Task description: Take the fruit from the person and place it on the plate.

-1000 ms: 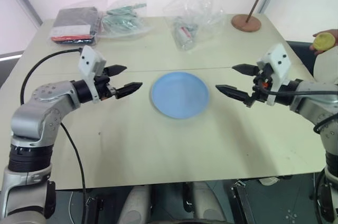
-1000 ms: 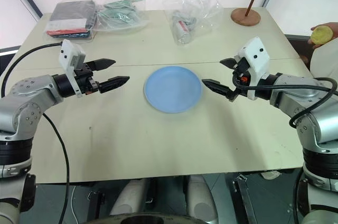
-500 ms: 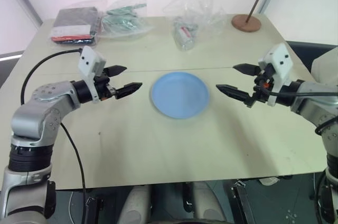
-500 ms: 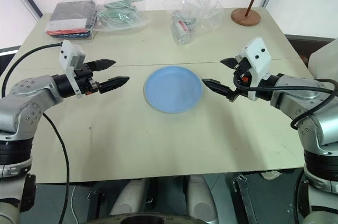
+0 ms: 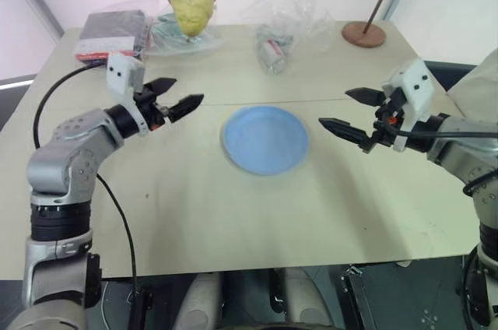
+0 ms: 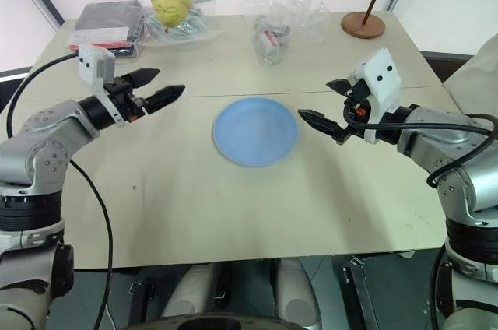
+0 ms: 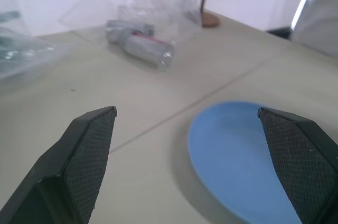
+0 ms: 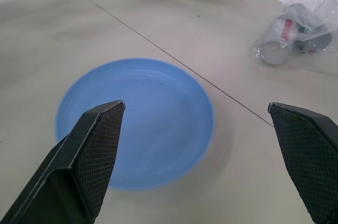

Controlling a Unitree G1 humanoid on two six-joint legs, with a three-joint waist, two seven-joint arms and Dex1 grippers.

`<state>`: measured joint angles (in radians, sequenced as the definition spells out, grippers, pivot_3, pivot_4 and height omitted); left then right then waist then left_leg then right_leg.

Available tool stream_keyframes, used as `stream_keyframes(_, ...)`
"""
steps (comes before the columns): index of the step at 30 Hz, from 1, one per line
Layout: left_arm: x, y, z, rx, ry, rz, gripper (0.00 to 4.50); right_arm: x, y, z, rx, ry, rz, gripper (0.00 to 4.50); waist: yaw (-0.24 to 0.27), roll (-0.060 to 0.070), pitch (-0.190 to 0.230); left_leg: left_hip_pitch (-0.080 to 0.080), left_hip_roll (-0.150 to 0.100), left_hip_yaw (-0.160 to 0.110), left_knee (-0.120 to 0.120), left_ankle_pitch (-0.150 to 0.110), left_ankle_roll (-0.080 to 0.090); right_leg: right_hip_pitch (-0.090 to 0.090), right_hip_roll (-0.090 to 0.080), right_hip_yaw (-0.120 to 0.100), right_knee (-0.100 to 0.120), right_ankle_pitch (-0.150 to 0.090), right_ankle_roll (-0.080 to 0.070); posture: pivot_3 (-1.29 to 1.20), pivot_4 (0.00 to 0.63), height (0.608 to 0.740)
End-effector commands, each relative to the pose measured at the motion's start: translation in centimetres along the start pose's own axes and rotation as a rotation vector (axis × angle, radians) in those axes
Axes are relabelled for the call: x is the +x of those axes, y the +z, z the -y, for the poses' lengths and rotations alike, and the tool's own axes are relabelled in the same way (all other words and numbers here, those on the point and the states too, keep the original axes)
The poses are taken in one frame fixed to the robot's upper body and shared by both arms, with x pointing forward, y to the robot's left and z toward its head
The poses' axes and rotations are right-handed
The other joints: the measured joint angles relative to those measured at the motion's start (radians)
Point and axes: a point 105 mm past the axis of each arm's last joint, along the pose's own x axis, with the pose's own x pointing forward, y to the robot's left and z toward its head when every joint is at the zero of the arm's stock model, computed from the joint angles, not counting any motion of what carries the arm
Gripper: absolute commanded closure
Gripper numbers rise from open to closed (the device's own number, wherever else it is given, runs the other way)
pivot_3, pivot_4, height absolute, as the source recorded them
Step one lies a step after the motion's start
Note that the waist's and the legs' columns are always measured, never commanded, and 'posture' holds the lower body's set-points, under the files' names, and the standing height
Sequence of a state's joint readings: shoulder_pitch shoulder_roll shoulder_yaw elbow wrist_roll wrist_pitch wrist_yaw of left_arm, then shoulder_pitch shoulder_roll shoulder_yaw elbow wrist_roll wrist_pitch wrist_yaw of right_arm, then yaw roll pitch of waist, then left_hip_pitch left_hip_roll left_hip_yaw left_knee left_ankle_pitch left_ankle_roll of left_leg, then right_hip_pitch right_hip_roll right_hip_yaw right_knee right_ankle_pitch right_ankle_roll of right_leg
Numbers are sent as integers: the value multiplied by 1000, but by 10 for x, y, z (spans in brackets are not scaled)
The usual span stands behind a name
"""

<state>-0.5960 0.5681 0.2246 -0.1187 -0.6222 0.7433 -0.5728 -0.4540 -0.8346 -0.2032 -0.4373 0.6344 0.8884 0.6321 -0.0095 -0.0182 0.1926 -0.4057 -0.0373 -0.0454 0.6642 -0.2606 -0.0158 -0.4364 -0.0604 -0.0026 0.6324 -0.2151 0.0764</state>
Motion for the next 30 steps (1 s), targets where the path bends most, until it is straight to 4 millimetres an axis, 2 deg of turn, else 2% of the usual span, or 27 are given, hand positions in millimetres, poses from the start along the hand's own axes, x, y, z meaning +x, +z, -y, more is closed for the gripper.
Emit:
stream_keyframes(1, 4, 23, -6, -43, 69, 80, 0, -1, 16, 0, -38, 1, 50, 52, 1, 0, 0, 0, 0, 0, 0, 0, 0, 0, 0, 0, 0, 0, 0, 0, 150, 740)
stream_keyframes(8, 24, 36, -10, -64, 113, 96, 0, 2, 18, 0, -46, 12, 54, 52, 0, 0, 0, 0, 0, 0, 1, 0, 0, 1, 2, 0, 0, 1, 1, 0, 150, 740)
stream_keyframes(15, 44, 49, -7, -38, 85, 136, 0, 2, 20, -1, -54, 11, 57, 52, 1, 0, 0, 0, 0, 0, 1, 0, 0, 1, 2, 0, 0, 1, 1, 0, 150, 740)
stream_keyframes(30, 66, 72, -8, 13, 50, 194, 0, 1, 20, -1, -57, 1, 58, 52, 0, 0, 0, 0, 0, 0, 1, 0, 0, 1, 2, 0, 0, 1, 1, 0, 150, 740)
